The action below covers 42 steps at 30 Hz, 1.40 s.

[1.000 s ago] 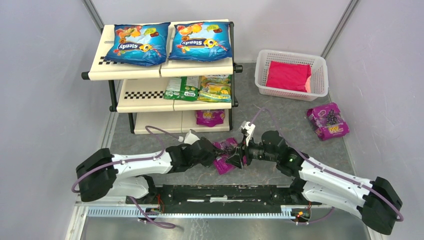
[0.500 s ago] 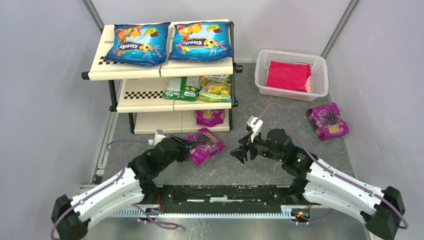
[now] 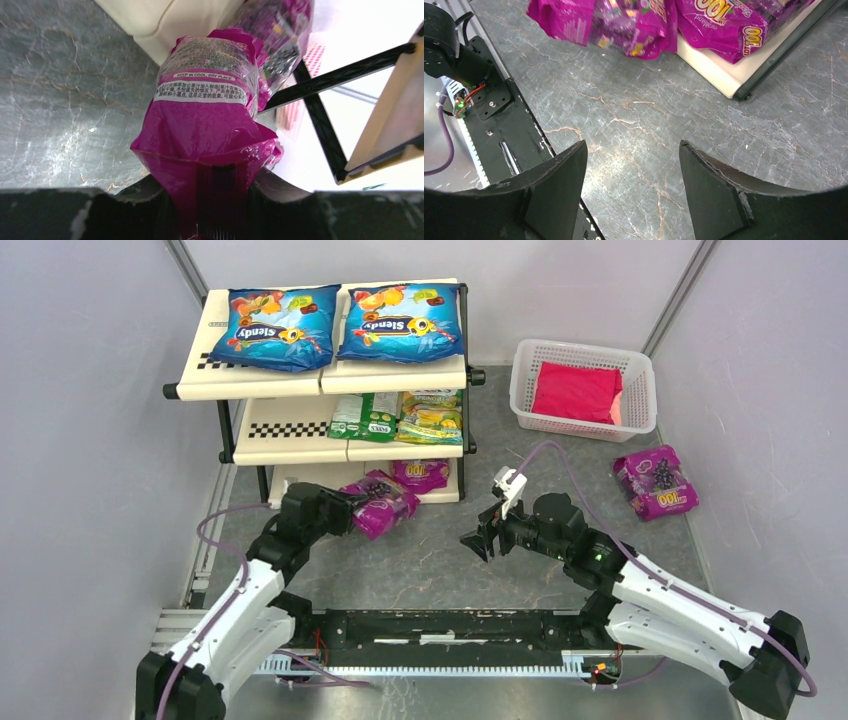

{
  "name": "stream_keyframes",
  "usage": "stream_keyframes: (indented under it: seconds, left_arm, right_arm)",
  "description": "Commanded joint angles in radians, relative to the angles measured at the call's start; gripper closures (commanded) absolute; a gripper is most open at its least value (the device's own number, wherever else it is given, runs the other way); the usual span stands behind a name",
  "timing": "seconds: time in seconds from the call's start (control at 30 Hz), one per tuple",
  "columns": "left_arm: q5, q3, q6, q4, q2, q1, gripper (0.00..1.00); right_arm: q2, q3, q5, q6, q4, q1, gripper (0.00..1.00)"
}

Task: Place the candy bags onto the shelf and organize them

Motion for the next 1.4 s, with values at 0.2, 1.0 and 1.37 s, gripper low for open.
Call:
stream_keyframes:
  seconds: [0.2, 1.0, 1.37]
  left_arm:
    - [0.075, 0.053, 0.073, 0.03, -0.207, 0.184, 0.7]
    - [-0.051, -0.119, -0.094, 0.778, 0.264, 0.328, 0.68]
    - [-0.027, -0.074, -0.073, 0.592, 0.297, 0.323, 0.31]
  right_arm:
    - [-0.005, 0.056, 0.038, 0.011, -0.01, -0.003, 0.26]
    - [-0.033, 0.094, 0.059, 0.011, -0.068, -0.003, 0.27]
    - [-0.073, 0.06, 0.081, 0.03, -0.077, -0.004, 0.27]
